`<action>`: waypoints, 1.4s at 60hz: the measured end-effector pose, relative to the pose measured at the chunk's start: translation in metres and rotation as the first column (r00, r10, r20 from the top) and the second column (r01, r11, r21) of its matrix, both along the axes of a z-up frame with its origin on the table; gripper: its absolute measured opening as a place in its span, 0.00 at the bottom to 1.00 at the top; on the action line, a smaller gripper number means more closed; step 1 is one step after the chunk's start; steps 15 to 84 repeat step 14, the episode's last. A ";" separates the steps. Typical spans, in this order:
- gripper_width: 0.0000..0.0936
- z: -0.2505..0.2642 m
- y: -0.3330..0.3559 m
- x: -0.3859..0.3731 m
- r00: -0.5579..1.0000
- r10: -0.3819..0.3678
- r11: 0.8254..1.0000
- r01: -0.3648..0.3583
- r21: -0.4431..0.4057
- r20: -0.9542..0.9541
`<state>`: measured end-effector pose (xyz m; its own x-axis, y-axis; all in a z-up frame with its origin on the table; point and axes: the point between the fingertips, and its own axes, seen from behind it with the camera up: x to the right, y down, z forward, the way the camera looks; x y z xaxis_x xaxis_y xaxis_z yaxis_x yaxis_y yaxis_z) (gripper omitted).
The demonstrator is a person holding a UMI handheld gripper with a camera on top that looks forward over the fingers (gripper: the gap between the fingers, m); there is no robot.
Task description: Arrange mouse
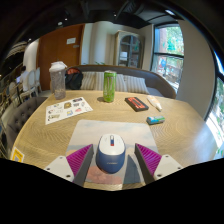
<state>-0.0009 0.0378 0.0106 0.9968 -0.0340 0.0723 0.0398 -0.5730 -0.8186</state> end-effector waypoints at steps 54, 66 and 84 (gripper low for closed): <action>0.91 0.032 -0.048 -0.008 0.998 0.044 0.994 -0.039 0.099 -0.046; 0.91 0.032 -0.048 -0.008 0.998 0.044 0.994 -0.039 0.099 -0.046; 0.91 0.032 -0.048 -0.008 0.998 0.044 0.994 -0.039 0.099 -0.046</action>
